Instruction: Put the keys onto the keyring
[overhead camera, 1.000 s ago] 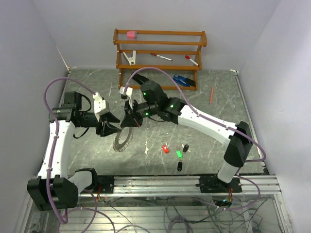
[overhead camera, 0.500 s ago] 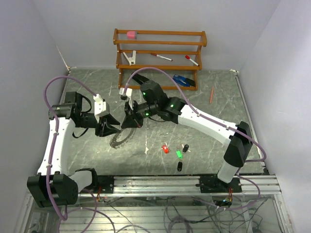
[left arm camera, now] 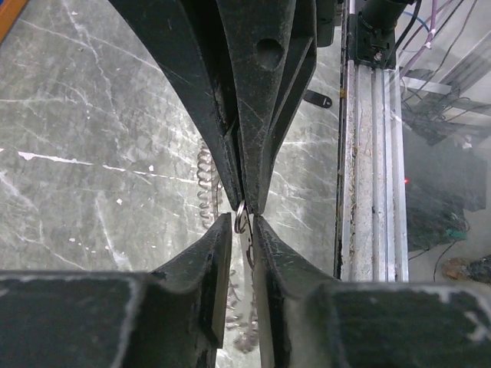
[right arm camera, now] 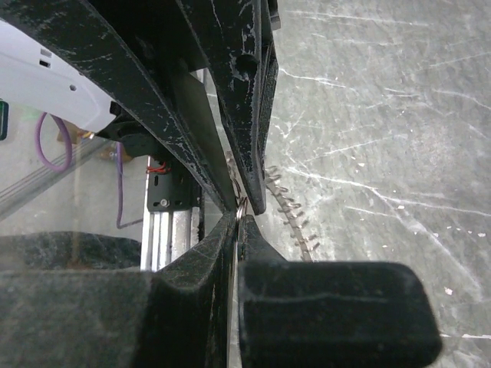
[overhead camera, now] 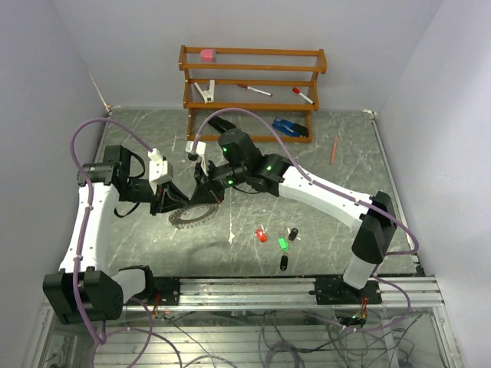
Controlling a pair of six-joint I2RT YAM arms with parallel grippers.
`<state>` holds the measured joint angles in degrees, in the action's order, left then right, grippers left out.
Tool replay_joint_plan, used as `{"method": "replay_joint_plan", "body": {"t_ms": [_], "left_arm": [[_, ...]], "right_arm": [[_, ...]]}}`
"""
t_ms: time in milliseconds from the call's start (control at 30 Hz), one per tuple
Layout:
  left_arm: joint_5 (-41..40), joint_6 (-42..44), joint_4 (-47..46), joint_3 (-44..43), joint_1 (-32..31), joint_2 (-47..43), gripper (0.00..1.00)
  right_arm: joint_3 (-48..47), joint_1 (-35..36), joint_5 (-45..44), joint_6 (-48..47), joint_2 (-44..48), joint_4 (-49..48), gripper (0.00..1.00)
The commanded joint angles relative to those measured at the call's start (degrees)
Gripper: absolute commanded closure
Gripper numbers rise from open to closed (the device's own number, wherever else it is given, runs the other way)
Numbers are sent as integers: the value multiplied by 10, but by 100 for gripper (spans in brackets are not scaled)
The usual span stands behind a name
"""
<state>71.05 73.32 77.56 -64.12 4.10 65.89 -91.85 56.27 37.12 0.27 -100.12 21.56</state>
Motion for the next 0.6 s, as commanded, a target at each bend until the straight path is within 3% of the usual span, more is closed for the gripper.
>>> {"method": "replay_joint_plan", "body": {"t_ms": [0, 100, 300, 400, 567], "left_arm": [[20, 68, 40, -22, 6, 15, 75], [23, 110, 77, -27, 5, 25, 76], [48, 115, 79, -18, 5, 18, 76], [47, 127, 78, -15, 5, 4, 92], [43, 133, 78, -10, 5, -17, 93]], "right_arm": [[-20, 7, 17, 0, 1, -10, 100], [-19, 7, 17, 0, 2, -11, 100], [-18, 8, 16, -1, 2, -10, 100], [-18, 8, 16, -1, 4, -8, 100], [-13, 8, 14, 4, 10, -17, 93]]}}
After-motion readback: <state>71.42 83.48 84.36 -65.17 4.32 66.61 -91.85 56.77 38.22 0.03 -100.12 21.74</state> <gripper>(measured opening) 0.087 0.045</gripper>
